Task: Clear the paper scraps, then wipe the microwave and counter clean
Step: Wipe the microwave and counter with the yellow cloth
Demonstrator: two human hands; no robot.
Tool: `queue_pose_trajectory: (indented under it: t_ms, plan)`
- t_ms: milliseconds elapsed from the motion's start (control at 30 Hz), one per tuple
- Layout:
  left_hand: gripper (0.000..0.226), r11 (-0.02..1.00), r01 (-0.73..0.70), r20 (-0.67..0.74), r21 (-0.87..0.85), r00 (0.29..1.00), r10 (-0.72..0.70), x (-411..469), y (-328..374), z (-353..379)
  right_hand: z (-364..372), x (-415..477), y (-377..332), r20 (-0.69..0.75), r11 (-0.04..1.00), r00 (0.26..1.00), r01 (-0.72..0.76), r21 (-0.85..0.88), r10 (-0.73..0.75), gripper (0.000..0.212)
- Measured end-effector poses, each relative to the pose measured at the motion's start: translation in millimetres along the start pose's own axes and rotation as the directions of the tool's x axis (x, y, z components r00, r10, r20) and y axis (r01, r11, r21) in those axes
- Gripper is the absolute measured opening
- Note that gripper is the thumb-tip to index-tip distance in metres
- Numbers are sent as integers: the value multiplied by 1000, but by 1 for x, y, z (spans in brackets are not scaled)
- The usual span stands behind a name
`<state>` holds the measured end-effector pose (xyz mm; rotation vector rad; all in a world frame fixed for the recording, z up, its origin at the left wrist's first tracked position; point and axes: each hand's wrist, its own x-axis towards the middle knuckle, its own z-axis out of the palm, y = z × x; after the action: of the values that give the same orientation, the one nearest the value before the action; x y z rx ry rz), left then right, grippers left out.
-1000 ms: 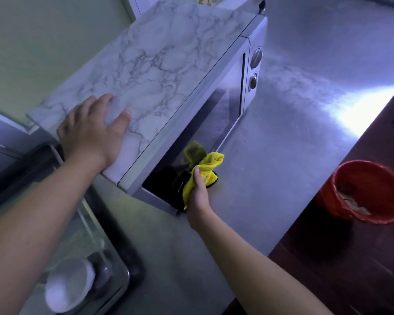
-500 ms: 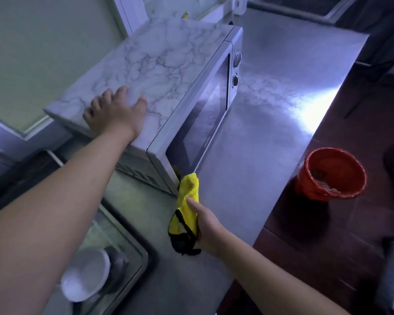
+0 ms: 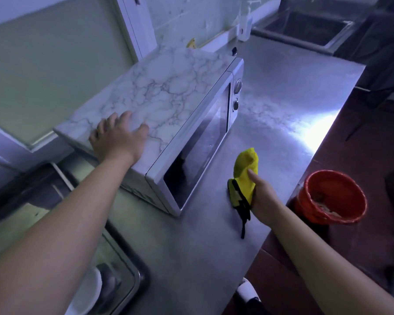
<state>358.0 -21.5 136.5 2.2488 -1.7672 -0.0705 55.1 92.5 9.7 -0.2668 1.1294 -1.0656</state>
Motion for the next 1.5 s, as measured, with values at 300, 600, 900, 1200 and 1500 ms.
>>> queue_pose_trajectory:
  t_ms: [300,600,900,1200,1500]
  plan:
    - [68,1000,11,-49,-4,999,-11,-1,1,-1,32,131,-105,423,338,624,745,-575,-657,59]
    - [68,1000,-23,-106,-2,994,23,2,-3,2,85,196,-46,20,953,954,300,-41,-299,133]
    - [66,999,-34,-111,-25,993,31,2,-2,0,116,100,43,43,989,998,33,146,-40,90]
    - [63,999,-4,-96,-50,995,-1,4,-1,0,141,6,89,170,970,958,-214,-117,232,103]
    - [64,998,10,-84,-59,996,-15,2,-1,0,21,-10,42,379,920,844,-300,-251,379,54]
